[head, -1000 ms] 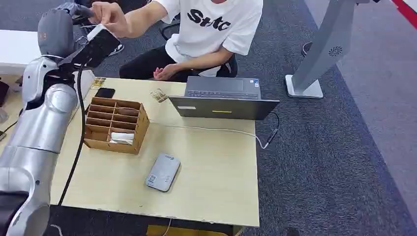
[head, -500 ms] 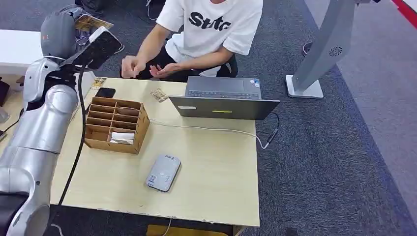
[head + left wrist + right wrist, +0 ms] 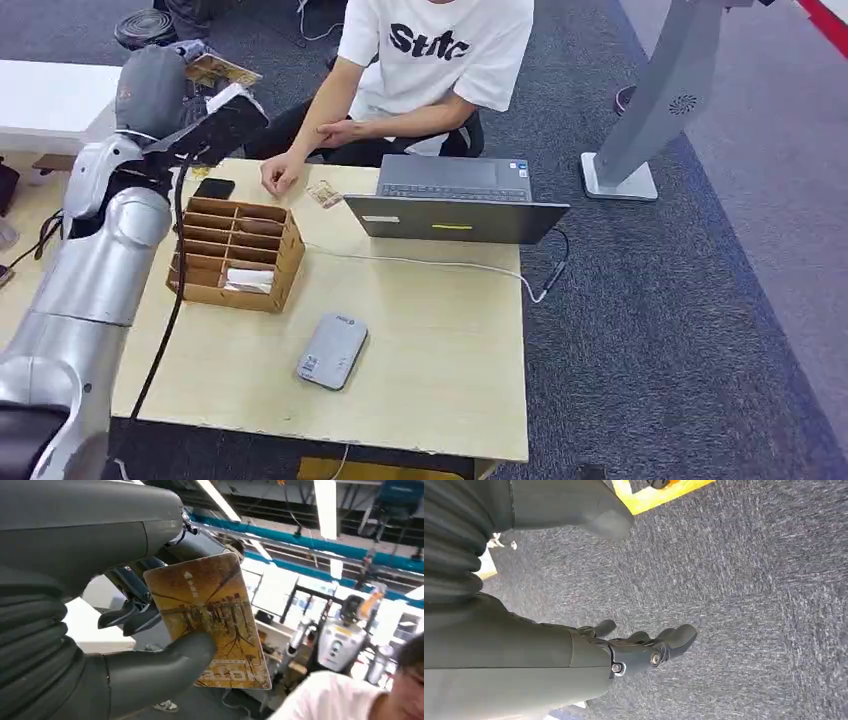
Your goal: Pass the card to the sensor for recognition and then transmit it.
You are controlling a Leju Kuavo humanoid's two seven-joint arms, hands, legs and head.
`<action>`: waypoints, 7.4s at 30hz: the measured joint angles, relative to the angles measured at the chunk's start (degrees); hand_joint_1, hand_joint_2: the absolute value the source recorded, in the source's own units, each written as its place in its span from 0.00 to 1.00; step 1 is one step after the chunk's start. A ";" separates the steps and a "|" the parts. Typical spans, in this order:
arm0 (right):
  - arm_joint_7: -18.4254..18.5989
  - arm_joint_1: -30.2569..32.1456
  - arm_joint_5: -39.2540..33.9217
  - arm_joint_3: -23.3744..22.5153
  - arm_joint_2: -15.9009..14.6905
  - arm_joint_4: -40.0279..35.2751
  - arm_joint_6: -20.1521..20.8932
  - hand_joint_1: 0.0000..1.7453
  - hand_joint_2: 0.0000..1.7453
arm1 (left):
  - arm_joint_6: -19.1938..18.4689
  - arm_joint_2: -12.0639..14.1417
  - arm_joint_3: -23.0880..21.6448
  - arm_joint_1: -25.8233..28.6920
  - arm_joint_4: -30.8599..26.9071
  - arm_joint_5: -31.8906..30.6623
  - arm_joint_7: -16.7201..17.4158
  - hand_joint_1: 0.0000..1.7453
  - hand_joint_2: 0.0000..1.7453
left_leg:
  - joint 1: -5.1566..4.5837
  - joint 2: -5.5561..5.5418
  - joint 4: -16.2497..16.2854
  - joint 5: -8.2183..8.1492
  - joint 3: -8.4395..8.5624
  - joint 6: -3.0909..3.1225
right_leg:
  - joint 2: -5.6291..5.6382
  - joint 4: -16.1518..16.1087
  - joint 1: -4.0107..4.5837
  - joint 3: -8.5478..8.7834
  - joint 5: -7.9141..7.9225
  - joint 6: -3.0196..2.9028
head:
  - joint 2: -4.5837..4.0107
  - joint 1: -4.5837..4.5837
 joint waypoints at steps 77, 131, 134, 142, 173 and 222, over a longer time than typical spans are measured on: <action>0.98 -0.16 3.43 -1.64 0.74 0.11 0.20 0.00 1.00 | -13.10 3.39 -23.87 15.42 6.15 9.62 -4.17 1.00 1.00 | 0.01 -0.03 -0.01 0.00 -0.02 0.00 | -0.04 0.00 0.01 -0.01 -0.01 0.01 | 0.00 -0.02; 3.02 -1.42 7.17 -1.64 1.36 0.13 0.29 0.00 1.00 | -36.18 13.86 -34.91 13.17 4.65 34.91 2.60 1.00 1.00 | 0.02 -0.03 -0.03 0.08 -0.01 -0.03 | -0.04 0.02 0.02 0.00 0.00 0.00 | 0.00 -0.02; 3.17 -1.45 7.40 -1.64 1.36 0.13 0.79 0.00 1.00 | -36.07 15.28 -35.87 11.98 4.43 36.04 4.11 1.00 1.00 | 0.02 -0.03 -0.03 0.08 -0.01 -0.04 | -0.04 0.03 0.02 0.00 0.00 -0.01 | 0.00 -0.02; 3.17 -1.49 7.87 -1.64 1.38 0.13 0.81 0.00 1.00 | -30.75 17.29 -37.36 10.89 4.91 35.78 4.18 1.00 1.00 | 0.02 -0.03 -0.04 0.08 -0.01 -0.04 | -0.04 0.03 0.01 -0.01 0.00 0.00 | 0.00 0.00; 1.55 -0.39 8.24 -3.13 1.73 0.17 0.85 0.00 1.00 | -2.06 9.20 -26.80 12.36 0.01 16.74 3.87 1.00 1.00 | 0.01 -0.08 -0.02 0.08 -0.03 -0.03 | -0.11 0.02 0.01 -0.03 0.00 0.00 | 0.00 0.00; 2.45 -0.44 11.34 -4.15 1.90 0.17 1.03 0.00 1.00 | 3.43 8.92 -8.48 -0.33 6.29 -7.43 11.67 1.00 1.00 | 0.02 0.09 -0.03 0.10 -0.13 -0.10 | 0.12 0.06 0.01 -0.21 0.01 -0.01 | 0.00 -0.02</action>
